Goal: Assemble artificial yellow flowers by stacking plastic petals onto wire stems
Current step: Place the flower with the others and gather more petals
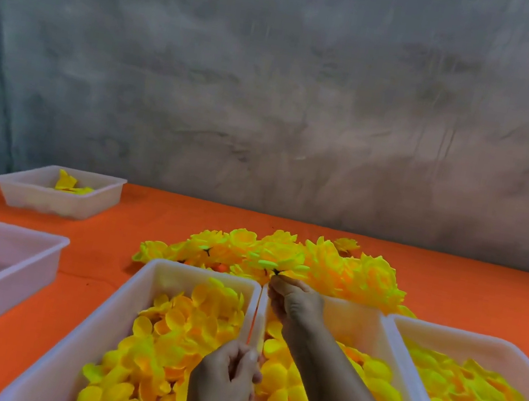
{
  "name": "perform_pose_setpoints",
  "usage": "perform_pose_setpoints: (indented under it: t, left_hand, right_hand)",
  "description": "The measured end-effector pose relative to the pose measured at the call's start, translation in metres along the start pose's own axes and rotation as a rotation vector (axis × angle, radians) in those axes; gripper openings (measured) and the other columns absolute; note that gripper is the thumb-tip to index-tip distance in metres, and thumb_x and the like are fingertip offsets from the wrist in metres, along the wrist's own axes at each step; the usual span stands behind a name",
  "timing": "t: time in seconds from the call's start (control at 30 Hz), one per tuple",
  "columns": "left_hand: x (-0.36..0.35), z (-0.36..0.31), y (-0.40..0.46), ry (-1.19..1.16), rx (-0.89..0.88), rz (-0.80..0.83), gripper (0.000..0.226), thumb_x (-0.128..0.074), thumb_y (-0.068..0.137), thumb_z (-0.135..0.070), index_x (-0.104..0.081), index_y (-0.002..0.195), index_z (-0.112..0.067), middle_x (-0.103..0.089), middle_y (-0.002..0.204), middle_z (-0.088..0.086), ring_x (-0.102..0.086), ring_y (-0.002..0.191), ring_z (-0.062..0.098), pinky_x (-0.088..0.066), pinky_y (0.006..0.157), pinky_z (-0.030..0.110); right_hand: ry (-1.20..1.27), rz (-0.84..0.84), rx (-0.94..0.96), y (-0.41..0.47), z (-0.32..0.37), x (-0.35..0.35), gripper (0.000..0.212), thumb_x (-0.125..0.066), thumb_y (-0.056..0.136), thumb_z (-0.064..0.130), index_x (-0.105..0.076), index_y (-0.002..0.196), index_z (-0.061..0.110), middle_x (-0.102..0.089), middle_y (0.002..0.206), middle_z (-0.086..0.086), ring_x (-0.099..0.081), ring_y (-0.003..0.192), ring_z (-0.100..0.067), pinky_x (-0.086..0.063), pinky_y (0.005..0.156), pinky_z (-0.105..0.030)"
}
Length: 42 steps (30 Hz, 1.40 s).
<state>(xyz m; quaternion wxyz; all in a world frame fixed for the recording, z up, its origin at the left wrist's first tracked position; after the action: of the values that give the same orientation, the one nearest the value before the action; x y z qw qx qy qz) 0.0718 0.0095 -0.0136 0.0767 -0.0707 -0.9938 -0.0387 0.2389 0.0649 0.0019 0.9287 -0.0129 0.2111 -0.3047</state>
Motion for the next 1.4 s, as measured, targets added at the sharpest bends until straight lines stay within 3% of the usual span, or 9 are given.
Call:
perform_pose_setpoints:
  t: [0.13,0.23,0.33,0.53,0.63,0.73,0.9,1.17,1.4]
  left_hand:
    - [-0.001,0.004,0.009,-0.016,-0.009,-0.016,0.024,-0.056,0.093,-0.016,-0.064,0.07,-0.015,-0.065,0.056,-0.002,-0.052,0.043,0.008,-0.046,0.045,0.026]
    - [-0.001,0.008,0.008,-0.049,-0.02,0.005,0.024,-0.057,0.092,-0.016,-0.065,0.07,-0.016,-0.065,0.057,0.0,-0.052,0.042,0.008,-0.045,0.046,0.024]
    - [-0.002,0.012,0.006,-0.09,-0.047,0.035,0.025,-0.058,0.091,-0.013,-0.064,0.068,-0.018,-0.064,0.055,0.002,-0.051,0.042,0.01,-0.045,0.045,0.025]
    - [-0.003,0.01,0.002,-0.136,-0.067,0.08,0.026,-0.056,0.093,-0.013,-0.062,0.068,-0.018,-0.065,0.061,-0.001,-0.053,0.048,0.007,-0.046,0.048,0.025]
    - [0.018,0.003,0.007,-0.138,-0.093,0.009,0.025,-0.057,0.089,-0.006,-0.064,0.069,-0.019,-0.065,0.061,0.0,-0.053,0.049,0.007,-0.045,0.048,0.022]
    - [0.062,-0.003,0.031,-0.032,-0.112,-0.136,0.025,-0.057,0.086,0.0,-0.061,0.072,-0.021,-0.067,0.065,0.0,-0.055,0.053,0.01,-0.049,0.055,0.027]
    - [0.105,0.002,0.072,0.311,-0.052,-0.202,0.019,-0.058,0.082,0.004,-0.066,0.08,-0.013,-0.07,0.085,0.011,-0.065,0.086,0.031,-0.052,0.078,0.038]
    - [0.056,0.004,0.095,0.87,-0.21,0.11,0.019,-0.069,0.078,-0.007,-0.073,0.094,-0.015,-0.07,0.103,0.003,-0.062,0.097,0.019,-0.047,0.08,0.029]
    - [0.058,0.028,0.093,0.917,-0.184,0.149,0.013,-0.074,0.077,-0.019,-0.072,0.09,-0.018,-0.07,0.102,0.001,-0.061,0.093,0.016,-0.045,0.076,0.025]
  right_hand:
    - [0.006,0.002,0.024,0.038,0.012,-0.029,0.011,-0.064,0.08,-0.01,-0.063,0.082,0.001,-0.061,0.065,-0.009,-0.057,0.057,-0.018,-0.045,0.046,-0.018]
    - [-0.002,0.067,-0.031,0.054,0.015,-0.053,0.029,-0.059,0.084,-0.01,-0.055,0.113,-0.003,-0.065,0.096,-0.019,-0.066,0.089,-0.03,-0.045,0.056,-0.023]
    - [-0.126,0.111,-0.047,0.052,0.011,-0.058,0.053,-0.055,0.088,-0.008,-0.037,0.138,-0.002,-0.055,0.127,-0.022,-0.059,0.113,-0.033,-0.047,0.067,-0.03]
    - [-0.452,0.277,0.006,-0.003,-0.006,-0.035,0.027,-0.067,0.083,0.006,-0.064,0.11,0.007,-0.073,0.091,-0.009,-0.07,0.081,-0.017,-0.05,0.073,-0.029]
    - [-0.54,0.344,0.049,-0.029,-0.011,-0.026,0.014,-0.066,0.086,0.01,-0.069,0.098,0.015,-0.075,0.084,-0.001,-0.071,0.075,-0.01,-0.051,0.075,-0.029]
    - [-0.54,0.389,0.073,-0.046,-0.021,-0.021,0.013,-0.059,0.09,0.007,-0.068,0.096,0.014,-0.074,0.08,0.0,-0.069,0.069,-0.009,-0.051,0.067,-0.024]
    - [-0.467,0.356,0.175,-0.056,-0.025,-0.016,0.018,-0.054,0.09,-0.006,-0.066,0.101,0.0,-0.07,0.079,-0.011,-0.064,0.058,-0.002,-0.049,0.058,-0.012]
    - [-0.443,0.325,0.271,-0.052,-0.027,-0.01,0.017,-0.053,0.089,-0.01,-0.065,0.098,-0.006,-0.068,0.076,-0.011,-0.061,0.053,0.0,-0.047,0.058,-0.01]
    - [-0.461,0.332,0.316,-0.054,-0.026,-0.014,0.015,-0.053,0.089,-0.01,-0.066,0.096,-0.004,-0.067,0.079,-0.014,-0.061,0.055,-0.002,-0.051,0.062,-0.013]
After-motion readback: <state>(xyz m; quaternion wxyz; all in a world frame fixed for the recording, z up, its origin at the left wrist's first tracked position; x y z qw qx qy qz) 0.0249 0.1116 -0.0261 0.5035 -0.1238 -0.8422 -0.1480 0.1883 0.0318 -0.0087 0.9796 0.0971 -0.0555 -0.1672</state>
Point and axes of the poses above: each hand's wrist, its own y-axis towards the middle knuckle, its own x-axis out of the back of the hand, z = x × y, the point moved 9 cm from there along y, towards the middle knuckle
